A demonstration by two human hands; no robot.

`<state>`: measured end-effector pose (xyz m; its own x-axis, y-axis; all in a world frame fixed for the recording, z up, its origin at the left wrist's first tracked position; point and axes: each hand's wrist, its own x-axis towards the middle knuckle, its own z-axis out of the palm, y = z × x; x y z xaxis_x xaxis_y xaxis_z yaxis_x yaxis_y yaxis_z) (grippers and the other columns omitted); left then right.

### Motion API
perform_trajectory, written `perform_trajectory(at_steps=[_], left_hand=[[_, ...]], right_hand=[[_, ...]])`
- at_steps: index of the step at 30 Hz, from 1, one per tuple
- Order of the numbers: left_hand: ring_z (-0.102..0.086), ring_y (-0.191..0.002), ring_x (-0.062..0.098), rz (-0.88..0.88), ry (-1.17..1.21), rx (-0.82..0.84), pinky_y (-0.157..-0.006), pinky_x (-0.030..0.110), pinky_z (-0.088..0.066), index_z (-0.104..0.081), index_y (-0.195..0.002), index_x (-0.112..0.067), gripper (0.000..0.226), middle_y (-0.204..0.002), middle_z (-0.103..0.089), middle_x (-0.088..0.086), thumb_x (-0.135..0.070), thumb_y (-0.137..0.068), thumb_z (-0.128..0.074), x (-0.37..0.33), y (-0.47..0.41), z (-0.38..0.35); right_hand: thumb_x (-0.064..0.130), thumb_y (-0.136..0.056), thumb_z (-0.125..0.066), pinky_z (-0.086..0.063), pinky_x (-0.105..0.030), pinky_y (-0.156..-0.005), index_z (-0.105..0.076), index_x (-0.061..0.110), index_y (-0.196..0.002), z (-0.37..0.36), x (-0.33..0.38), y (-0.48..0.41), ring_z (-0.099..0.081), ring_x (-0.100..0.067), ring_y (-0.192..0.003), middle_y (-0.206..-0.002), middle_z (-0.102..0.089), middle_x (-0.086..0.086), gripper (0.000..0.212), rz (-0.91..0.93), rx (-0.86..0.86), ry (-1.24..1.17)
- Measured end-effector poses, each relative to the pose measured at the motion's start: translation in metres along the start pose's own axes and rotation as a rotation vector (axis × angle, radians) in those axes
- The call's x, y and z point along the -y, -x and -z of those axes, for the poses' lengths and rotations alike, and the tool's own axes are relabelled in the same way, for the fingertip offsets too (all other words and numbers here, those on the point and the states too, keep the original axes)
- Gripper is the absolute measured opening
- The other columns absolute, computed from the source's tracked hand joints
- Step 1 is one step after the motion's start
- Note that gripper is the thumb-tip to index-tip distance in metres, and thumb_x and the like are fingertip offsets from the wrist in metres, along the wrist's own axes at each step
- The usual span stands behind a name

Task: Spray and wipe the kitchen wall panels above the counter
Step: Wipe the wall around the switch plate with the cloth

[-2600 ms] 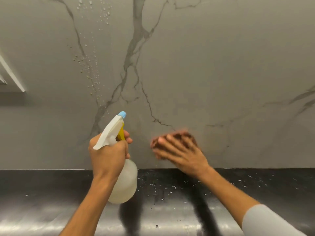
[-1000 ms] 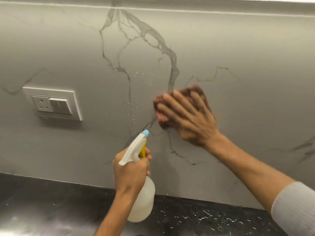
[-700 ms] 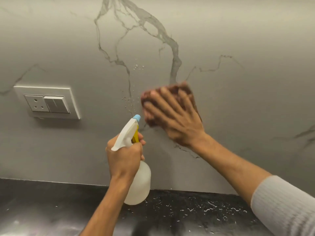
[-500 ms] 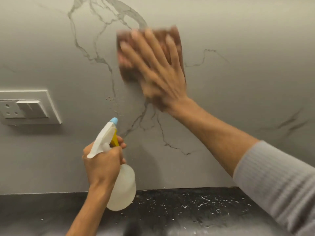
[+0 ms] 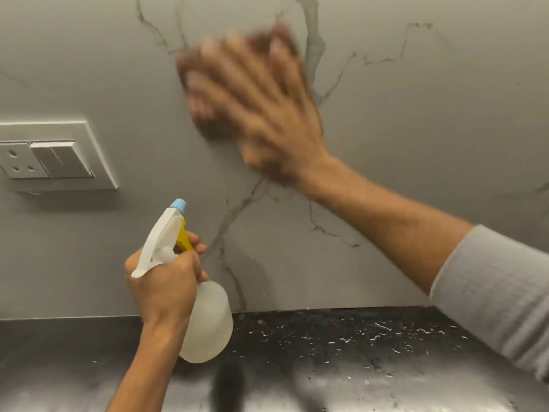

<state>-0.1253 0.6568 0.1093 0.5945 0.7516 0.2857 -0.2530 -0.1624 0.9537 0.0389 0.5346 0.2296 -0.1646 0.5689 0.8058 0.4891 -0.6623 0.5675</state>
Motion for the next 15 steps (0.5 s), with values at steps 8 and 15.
perform_trajectory(at_steps=[8, 15], left_hand=[[-0.07, -0.063, 0.008, 0.002, -0.072, -0.028, -0.04, 0.024, -0.05, -0.064, -0.062, -0.011, 0.033, -0.063, -0.068, -0.01, 0.019, -0.059, -0.052, 0.019, -0.004, 0.017], [-0.068, -0.06, 0.005, 0.007, -0.092, 0.004, -0.039, 0.024, -0.051, -0.066, -0.067, -0.011, 0.033, -0.06, -0.067, -0.012, 0.019, -0.062, -0.053, 0.023, -0.01, 0.022]], right_hand=[[0.014, -0.099, -0.044, -0.006, -0.05, -0.125, -0.035, 0.023, -0.156, -0.004, 0.112, 0.134, -0.029, -0.024, -0.15, -0.162, -0.033, -0.003, 0.058, 0.148, 0.253, -0.014], [0.012, -0.094, -0.047, 0.007, -0.045, -0.126, -0.022, 0.026, -0.16, -0.012, 0.12, 0.186, -0.017, -0.019, -0.154, -0.166, -0.021, 0.001, 0.072, 0.346, 0.364, -0.026]])
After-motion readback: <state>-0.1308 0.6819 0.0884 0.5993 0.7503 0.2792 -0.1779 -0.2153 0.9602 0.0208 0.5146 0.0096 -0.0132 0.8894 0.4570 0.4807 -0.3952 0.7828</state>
